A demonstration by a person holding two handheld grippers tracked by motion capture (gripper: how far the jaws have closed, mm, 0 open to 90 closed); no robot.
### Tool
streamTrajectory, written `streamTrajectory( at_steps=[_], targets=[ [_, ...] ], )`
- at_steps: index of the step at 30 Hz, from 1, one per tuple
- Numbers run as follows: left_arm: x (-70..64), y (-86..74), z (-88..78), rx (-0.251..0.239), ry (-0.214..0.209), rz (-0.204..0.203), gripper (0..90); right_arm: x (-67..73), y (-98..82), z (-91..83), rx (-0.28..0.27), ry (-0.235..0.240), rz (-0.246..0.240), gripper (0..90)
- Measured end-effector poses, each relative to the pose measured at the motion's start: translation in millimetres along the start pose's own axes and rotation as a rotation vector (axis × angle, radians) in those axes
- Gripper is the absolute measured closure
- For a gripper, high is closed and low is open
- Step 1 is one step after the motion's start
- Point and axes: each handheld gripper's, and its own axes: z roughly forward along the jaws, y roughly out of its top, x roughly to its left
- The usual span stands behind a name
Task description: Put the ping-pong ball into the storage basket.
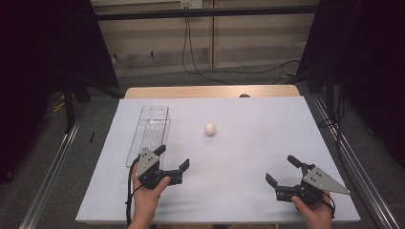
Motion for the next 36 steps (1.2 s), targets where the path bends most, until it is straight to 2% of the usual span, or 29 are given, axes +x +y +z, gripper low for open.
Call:
streamTrajectory(
  at_steps=[11,15,20,26,29,30,33,36],
  targets=[
    [-1.9,0.9,6.8,0.005,0.001,-0.002,1.7,0.7,0.0,0.4,-0.004,-0.001,0.004,1.5],
    [-3.1,1.1,9.7,0.005,0.008,-0.018,1.8,0.4,0.3,-0.1,-0.002,0.001,0.000,1.5],
    [-3.6,1.8,12.5,0.014,0.005,-0.002,1.8,0.0,0.2,0.1,-0.004,0.003,-0.004,1.5],
    [-4.7,2.8,16.6,0.021,0.002,0.000,1.9,-0.6,0.5,-0.3,-0.006,0.000,-0.008,1.5],
    [-6.1,2.5,18.7,0.018,0.004,-0.014,1.9,-0.7,0.6,-0.5,-0.004,0.001,-0.009,1.5],
    [-5.0,2.7,19.1,0.020,0.002,-0.002,1.9,-0.7,0.6,-0.5,-0.004,0.001,-0.009,1.5],
    [-6.1,2.9,21.0,0.018,0.004,-0.014,1.9,-0.7,0.6,-0.3,-0.007,0.000,-0.011,1.5],
    [-5.9,3.2,22.4,0.025,0.007,-0.006,2.0,-0.4,0.4,-0.2,-0.005,0.001,-0.007,1.5]
  ],
)
